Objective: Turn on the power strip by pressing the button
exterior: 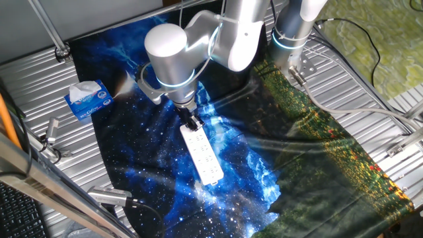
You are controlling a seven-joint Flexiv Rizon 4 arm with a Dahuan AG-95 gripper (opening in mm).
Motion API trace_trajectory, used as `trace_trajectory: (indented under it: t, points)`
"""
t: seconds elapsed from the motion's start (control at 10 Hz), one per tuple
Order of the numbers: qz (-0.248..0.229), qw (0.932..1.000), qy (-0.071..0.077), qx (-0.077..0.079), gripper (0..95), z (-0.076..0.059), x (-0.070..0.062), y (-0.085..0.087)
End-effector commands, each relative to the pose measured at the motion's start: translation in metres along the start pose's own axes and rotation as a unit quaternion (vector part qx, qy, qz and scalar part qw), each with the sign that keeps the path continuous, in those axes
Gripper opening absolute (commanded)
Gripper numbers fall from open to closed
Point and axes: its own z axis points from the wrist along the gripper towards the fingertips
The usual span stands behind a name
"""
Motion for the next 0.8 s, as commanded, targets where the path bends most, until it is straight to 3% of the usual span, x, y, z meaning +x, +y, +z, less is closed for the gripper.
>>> trace_trajectory:
  t: [0.1,0.8]
  points:
    - [-0.001,1.0,0.001,0.0,0.0,-0.0004,0.0011,-0.0001]
    - [-0.002,1.0,-0.003,-0.001,0.0,0.0073,0.002,0.0014]
